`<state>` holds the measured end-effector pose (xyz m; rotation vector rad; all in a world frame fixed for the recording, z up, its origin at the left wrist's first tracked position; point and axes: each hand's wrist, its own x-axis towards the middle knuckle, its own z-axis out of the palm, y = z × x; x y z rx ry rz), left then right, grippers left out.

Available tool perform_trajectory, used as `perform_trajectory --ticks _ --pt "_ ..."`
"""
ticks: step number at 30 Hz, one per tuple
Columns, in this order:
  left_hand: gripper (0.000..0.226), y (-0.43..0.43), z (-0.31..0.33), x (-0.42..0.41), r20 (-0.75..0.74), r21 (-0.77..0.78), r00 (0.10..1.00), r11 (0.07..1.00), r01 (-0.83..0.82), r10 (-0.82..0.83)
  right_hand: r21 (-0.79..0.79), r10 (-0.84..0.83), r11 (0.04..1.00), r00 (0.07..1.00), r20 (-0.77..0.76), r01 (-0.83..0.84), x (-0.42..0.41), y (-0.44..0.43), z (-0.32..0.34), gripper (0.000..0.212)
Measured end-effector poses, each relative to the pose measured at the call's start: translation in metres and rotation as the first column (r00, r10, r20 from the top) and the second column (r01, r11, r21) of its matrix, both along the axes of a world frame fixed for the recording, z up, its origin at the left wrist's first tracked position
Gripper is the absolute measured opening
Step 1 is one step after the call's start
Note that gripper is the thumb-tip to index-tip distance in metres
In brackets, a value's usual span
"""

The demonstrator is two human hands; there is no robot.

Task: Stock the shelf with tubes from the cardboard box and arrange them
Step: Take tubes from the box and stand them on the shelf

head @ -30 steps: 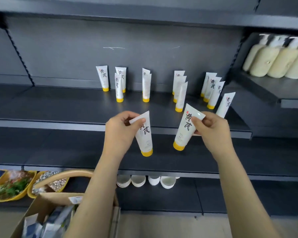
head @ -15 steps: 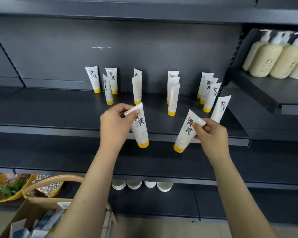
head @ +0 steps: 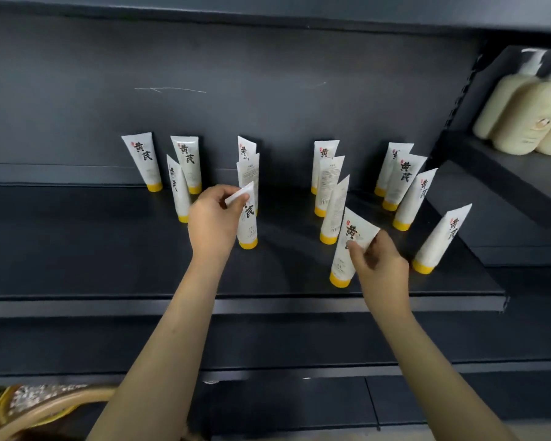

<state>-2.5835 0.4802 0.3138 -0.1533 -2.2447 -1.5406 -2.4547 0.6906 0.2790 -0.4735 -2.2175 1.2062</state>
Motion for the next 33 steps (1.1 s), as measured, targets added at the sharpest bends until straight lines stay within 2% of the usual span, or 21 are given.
perform_trajectory --ticks 4,8,11,17,23,33 --pt "0.009 0.001 -0.016 -0.031 -0.018 0.004 0.999 0.999 0.049 -0.049 -0.052 0.017 0.999 0.994 0.108 -0.012 0.0 -0.006 -0.03 0.034" --pt "0.021 -0.002 -0.03 -0.047 0.017 -0.001 0.988 0.988 0.153 -0.153 -0.081 -0.03 0.996 0.995 0.099 0.038 -0.009 -0.01 -0.035 0.03" --pt "0.03 -0.005 -0.049 -0.047 0.072 -0.035 0.977 0.979 0.203 -0.2 -0.077 -0.052 0.995 0.994 0.1 0.06 -0.017 -0.014 -0.033 0.032" --pt "0.037 -0.006 -0.074 -0.049 0.157 -0.005 0.95 0.961 0.275 -0.271 -0.137 -0.054 0.988 0.993 0.106 0.068 -0.022 -0.014 -0.036 0.041" --pt "0.041 -0.004 -0.074 -0.063 0.143 -0.1 0.962 0.964 0.246 -0.231 -0.141 -0.067 0.987 0.994 0.091 0.079 -0.025 -0.014 -0.037 0.043" --pt "0.044 0.002 -0.074 -0.063 0.161 -0.078 0.967 0.974 0.212 -0.197 -0.098 -0.051 0.993 0.992 0.114 0.062 -0.033 -0.009 -0.038 0.051"
